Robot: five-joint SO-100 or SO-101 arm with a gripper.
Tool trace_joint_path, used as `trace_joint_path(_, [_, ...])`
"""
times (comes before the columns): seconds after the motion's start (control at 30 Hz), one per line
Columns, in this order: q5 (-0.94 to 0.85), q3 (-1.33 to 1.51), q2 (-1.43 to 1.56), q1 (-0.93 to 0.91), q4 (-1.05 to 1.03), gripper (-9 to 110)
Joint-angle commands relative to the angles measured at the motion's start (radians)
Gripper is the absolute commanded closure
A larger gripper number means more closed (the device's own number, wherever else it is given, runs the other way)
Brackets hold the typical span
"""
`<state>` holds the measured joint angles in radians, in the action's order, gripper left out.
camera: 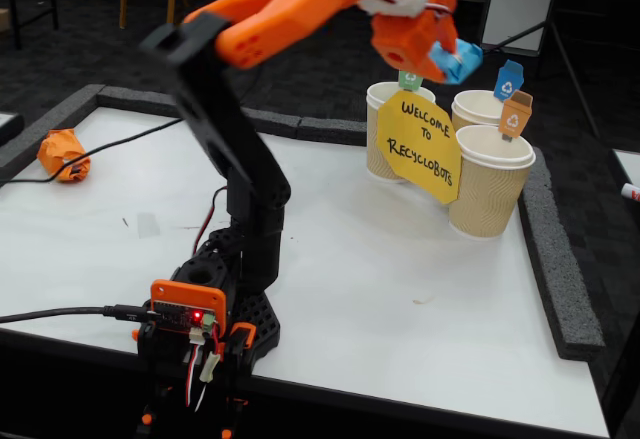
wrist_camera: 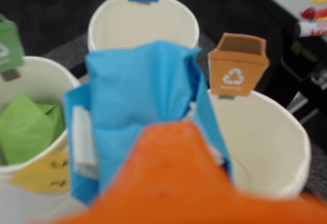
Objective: Sort rubbish by color.
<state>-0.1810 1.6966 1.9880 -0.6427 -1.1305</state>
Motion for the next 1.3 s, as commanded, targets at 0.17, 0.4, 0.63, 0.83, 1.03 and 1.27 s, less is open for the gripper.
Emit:
trace_joint_path(0.17, [-0.02,-0.453,-0.279,-0.025,0.069,101])
trace_joint_path(0.4, [-0.02,-0.69,-0.489,-0.023,0.101,101])
trace_joint_path(0.63, [-0.02,-0.853,-0.638,-0.008,0.117,101])
trace_joint_path(0.83, [-0.02,-0.902,-0.693,0.029,0.117,101])
trace_joint_path(1.03, [-0.02,-0.904,-0.718,0.067,0.115,101])
trace_joint_path(1.27, [-0.02,-0.905,-0.738,0.08,0.127,101])
